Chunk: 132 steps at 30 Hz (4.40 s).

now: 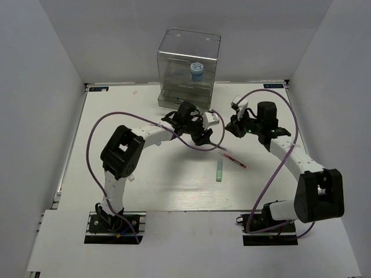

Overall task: Sort the stationery into containers
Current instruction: Pick up the pen from the center of the board, then place the pen in the drawer, then pick up the pen from the center of the board.

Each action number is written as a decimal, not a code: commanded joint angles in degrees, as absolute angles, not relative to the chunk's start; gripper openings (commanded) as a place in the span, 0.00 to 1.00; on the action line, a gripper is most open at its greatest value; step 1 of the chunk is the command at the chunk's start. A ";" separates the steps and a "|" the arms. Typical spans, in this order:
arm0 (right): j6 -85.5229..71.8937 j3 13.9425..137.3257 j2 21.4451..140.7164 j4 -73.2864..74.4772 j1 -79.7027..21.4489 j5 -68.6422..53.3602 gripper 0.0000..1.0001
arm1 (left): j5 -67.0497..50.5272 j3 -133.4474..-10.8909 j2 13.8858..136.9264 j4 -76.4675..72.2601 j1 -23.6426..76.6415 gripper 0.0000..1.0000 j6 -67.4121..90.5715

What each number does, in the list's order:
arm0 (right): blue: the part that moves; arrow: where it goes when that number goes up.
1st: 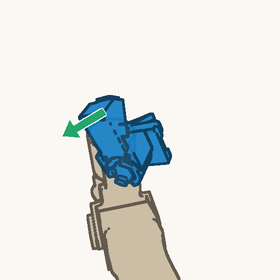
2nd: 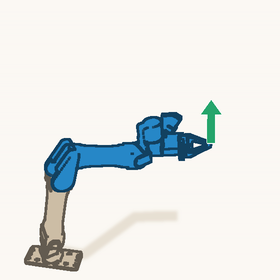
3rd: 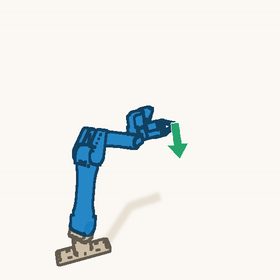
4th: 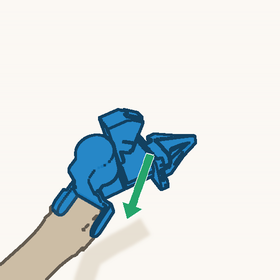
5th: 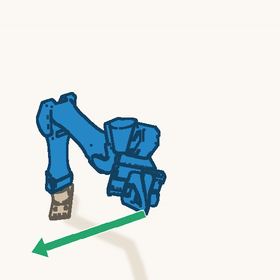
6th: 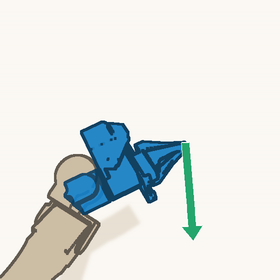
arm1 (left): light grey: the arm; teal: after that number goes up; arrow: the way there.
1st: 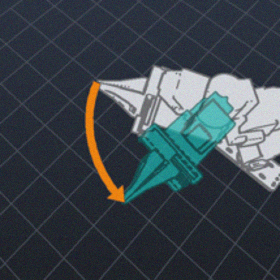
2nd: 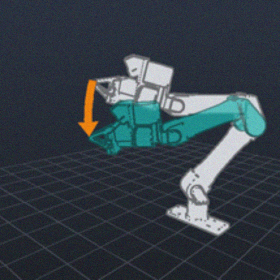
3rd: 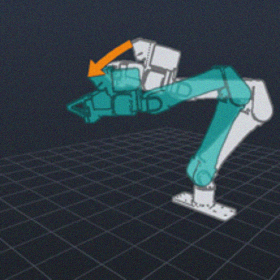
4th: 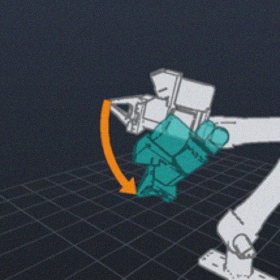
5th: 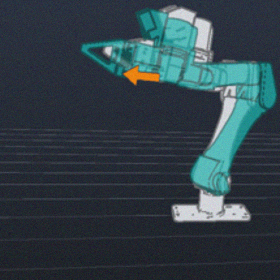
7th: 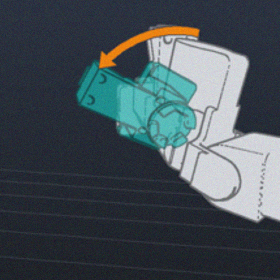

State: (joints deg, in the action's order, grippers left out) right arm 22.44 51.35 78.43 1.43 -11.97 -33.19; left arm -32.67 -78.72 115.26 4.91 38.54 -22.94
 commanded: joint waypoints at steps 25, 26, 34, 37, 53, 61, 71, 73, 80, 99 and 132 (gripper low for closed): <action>17.05 40.43 70.84 -9.84 -4.66 -39.81 0.24 | -24.35 -82.02 122.97 17.49 44.38 0.30 -37.18; 16.96 40.34 70.75 -10.02 -4.75 -39.99 0.24 | -24.35 -79.22 122.26 17.49 44.38 0.25 -37.18; 19.86 39.46 70.66 -9.23 -4.83 -42.01 0.24 | -20.59 -67.78 113.74 12.15 42.63 0.00 -29.19; 22.32 38.85 70.66 -8.00 -4.92 -42.71 0.29 | -17.33 -65.22 108.82 5.46 42.10 0.00 -27.17; 43.68 38.67 72.07 8.08 -5.27 -48.78 0.50 | -21.09 -84.28 107.66 4.39 29.36 0.00 -33.40; 43.94 39.29 73.39 8.35 -5.27 -48.34 0.50 | -20.74 -96.14 114.25 9.67 26.29 0.00 -42.01; 43.86 39.64 74.09 8.09 -5.19 -47.90 0.50 | -18.90 -105.47 121.28 15.21 25.22 0.00 -49.83; 44.21 39.64 74.09 8.44 -5.01 -47.73 0.50 | -18.90 -106.08 121.90 15.21 24.70 0.01 -49.83; 44.74 40.25 74.18 8.88 -5.10 -47.37 0.53 | -14.77 -105.03 122.96 11.26 24.70 0.25 -49.31; 68.29 44.38 81.81 23.29 -4.92 -45.54 0.56 | -7.65 -92.56 104.34 5.27 26.28 0.80 -24.38; 71.20 59.03 99.14 32.78 -7.47 -35.31 0.00 | 11.51 -54.58 74.80 12.66 25.14 1.00 38.50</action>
